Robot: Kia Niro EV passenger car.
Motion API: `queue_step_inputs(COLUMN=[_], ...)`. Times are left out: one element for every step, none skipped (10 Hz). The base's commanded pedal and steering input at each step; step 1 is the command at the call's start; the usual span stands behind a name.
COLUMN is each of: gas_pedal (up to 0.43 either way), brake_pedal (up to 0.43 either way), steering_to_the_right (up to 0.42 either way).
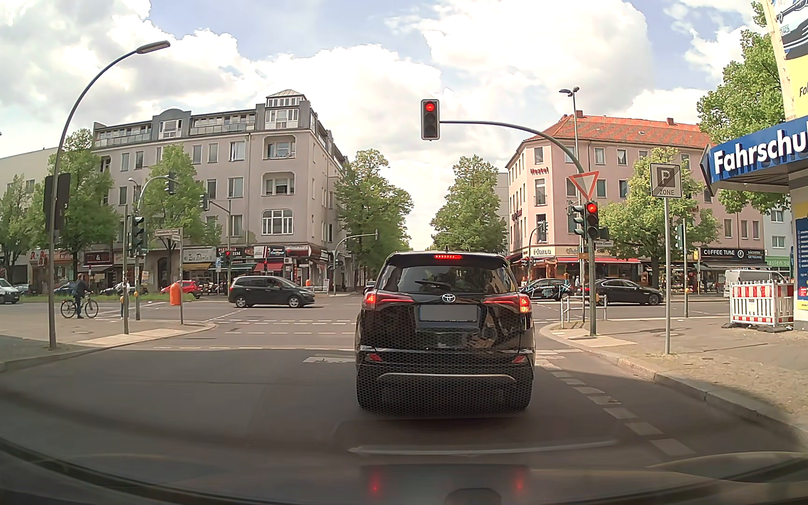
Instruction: Follow the waypoints while adhering to traffic rules and regulations
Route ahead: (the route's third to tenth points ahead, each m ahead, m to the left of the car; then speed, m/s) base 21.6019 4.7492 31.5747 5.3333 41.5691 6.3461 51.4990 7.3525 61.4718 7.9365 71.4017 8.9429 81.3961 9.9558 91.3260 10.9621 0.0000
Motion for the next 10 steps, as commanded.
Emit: queue_step_inputs(gas_pedal=[0.000, 0.000, 0.000, 0.000, 0.000, 0.000, 0.000, 0.000, 0.000, 0.000], brake_pedal=[0.372, 0.372, 0.372, 0.372, 0.372, 0.372, 0.372, 0.372, 0.372, 0.372], steering_to_the_right=[-0.011, -0.011, -0.011, -0.011, -0.010, -0.011, -0.010, -0.011, -0.010, -0.011])
